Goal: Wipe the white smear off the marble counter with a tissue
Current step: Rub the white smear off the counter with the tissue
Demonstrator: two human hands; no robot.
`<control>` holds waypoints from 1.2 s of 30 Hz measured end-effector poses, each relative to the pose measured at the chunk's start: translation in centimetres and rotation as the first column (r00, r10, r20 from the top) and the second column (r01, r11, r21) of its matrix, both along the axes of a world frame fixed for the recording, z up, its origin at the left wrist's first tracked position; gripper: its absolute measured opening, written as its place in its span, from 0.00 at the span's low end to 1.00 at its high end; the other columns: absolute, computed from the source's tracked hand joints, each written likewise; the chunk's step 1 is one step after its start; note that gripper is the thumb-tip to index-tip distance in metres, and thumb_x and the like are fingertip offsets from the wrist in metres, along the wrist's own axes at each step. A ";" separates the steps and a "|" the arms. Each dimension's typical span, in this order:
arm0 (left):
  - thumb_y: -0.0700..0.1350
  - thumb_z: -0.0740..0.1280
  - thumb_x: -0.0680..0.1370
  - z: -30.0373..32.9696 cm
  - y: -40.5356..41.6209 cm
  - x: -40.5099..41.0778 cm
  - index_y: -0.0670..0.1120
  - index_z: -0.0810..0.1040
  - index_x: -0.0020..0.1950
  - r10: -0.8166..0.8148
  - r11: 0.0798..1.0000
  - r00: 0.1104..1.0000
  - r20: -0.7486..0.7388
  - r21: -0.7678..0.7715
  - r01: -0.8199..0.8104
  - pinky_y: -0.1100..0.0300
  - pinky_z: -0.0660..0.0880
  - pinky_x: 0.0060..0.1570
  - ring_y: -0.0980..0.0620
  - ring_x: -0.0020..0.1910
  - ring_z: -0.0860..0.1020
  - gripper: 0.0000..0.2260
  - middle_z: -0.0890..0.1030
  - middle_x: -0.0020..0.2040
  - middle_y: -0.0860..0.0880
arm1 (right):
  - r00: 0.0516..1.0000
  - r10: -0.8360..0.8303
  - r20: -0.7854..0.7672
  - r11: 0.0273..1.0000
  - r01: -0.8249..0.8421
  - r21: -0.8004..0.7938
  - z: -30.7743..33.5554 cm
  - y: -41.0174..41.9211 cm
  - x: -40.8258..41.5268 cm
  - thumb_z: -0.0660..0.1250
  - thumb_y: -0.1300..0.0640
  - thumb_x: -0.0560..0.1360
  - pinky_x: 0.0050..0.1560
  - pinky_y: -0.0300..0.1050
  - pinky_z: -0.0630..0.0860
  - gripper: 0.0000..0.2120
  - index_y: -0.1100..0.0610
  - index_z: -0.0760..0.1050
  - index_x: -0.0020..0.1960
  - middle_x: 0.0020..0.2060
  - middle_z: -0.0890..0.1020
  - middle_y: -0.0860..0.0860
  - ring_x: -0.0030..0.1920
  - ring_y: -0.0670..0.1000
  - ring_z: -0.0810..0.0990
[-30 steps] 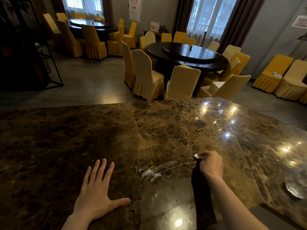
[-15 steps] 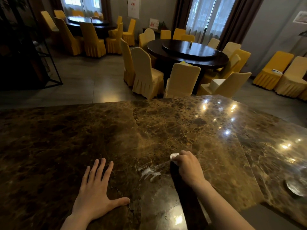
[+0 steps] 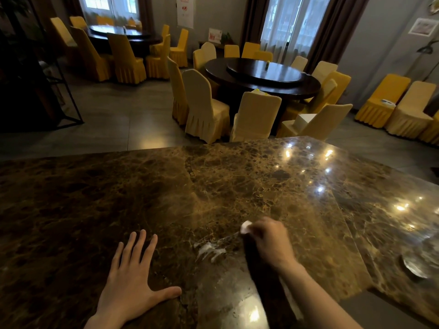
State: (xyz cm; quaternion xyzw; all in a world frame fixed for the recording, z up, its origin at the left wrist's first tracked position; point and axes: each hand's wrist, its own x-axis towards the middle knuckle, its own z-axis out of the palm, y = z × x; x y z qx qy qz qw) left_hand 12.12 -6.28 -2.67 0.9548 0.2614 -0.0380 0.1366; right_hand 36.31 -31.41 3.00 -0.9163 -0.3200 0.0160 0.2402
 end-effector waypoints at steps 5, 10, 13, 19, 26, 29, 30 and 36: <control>0.93 0.48 0.56 -0.2 -0.4 -0.7 0.54 0.31 0.81 0.008 1.000 1.000 -0.005 0.006 -0.008 0.46 0.27 0.79 0.50 0.80 0.26 0.67 0.29 0.82 0.51 | 0.880 -0.475 0.003 0.879 0.474 -0.053 -0.1 -4.8 5.0 0.69 0.65 0.75 0.49 0.54 0.79 0.10 0.57 0.86 0.52 0.49 0.84 0.58 0.50 0.64 0.82; 0.93 0.47 0.56 -0.1 -0.6 -0.7 0.55 0.30 0.81 0.014 1.000 1.000 0.001 0.012 -0.014 0.46 0.28 0.80 0.50 0.80 0.25 0.66 0.28 0.82 0.51 | 0.953 -0.289 0.096 0.949 0.298 -0.103 -1.4 -2.0 1.5 0.68 0.64 0.76 0.43 0.48 0.73 0.08 0.57 0.85 0.46 0.42 0.78 0.52 0.49 0.57 0.77; 0.93 0.47 0.56 0.0 -0.1 -0.5 0.55 0.30 0.80 0.013 1.000 1.000 0.003 0.022 -0.013 0.45 0.29 0.80 0.49 0.80 0.26 0.66 0.28 0.81 0.51 | 0.985 -0.120 0.126 0.987 0.132 -0.094 -1.7 1.4 -1.3 0.67 0.63 0.77 0.45 0.47 0.74 0.08 0.55 0.84 0.50 0.44 0.79 0.50 0.48 0.53 0.75; 0.92 0.46 0.57 -0.2 -0.1 0.2 0.56 0.30 0.81 -0.002 0.999 1.000 -0.006 0.036 0.003 0.44 0.31 0.81 0.50 0.80 0.25 0.65 0.28 0.82 0.51 | 0.979 -0.204 0.014 0.979 0.204 -0.010 -0.3 1.1 0.2 0.68 0.64 0.75 0.44 0.49 0.73 0.09 0.55 0.86 0.49 0.42 0.80 0.53 0.46 0.58 0.80; 0.92 0.46 0.57 -0.4 0.0 -0.1 0.56 0.30 0.81 0.004 0.999 1.000 -0.015 0.040 -0.003 0.43 0.31 0.81 0.50 0.79 0.25 0.65 0.29 0.83 0.51 | 0.980 -0.162 0.115 0.970 0.180 -0.161 -1.3 2.7 -1.3 0.64 0.65 0.78 0.48 0.48 0.77 0.11 0.55 0.82 0.54 0.49 0.77 0.52 0.54 0.54 0.74; 0.92 0.46 0.57 -0.5 -0.1 -0.2 0.56 0.31 0.82 -0.004 0.999 1.000 -0.015 0.043 0.004 0.44 0.31 0.81 0.50 0.80 0.25 0.65 0.29 0.83 0.51 | 0.996 -0.014 0.085 0.985 0.029 -0.172 -1.6 3.9 -3.0 0.65 0.66 0.77 0.47 0.47 0.75 0.12 0.55 0.82 0.55 0.48 0.77 0.51 0.53 0.54 0.75; 0.92 0.46 0.57 -0.5 -0.1 -0.2 0.56 0.31 0.82 -0.001 0.999 1.000 -0.010 0.038 0.001 0.44 0.30 0.81 0.50 0.80 0.26 0.65 0.29 0.83 0.51 | 0.997 0.050 0.061 0.985 -0.039 -0.168 -1.4 4.1 -3.5 0.65 0.65 0.77 0.45 0.47 0.73 0.12 0.54 0.84 0.54 0.46 0.77 0.50 0.51 0.55 0.76; 0.93 0.45 0.56 -0.5 -0.1 -0.2 0.56 0.32 0.83 0.001 0.999 1.000 0.001 0.042 -0.001 0.44 0.30 0.81 0.49 0.80 0.27 0.66 0.30 0.83 0.51 | 0.952 -0.305 0.009 0.951 0.306 -0.048 -0.1 1.6 0.4 0.68 0.66 0.76 0.44 0.52 0.76 0.08 0.60 0.85 0.48 0.43 0.78 0.55 0.48 0.60 0.79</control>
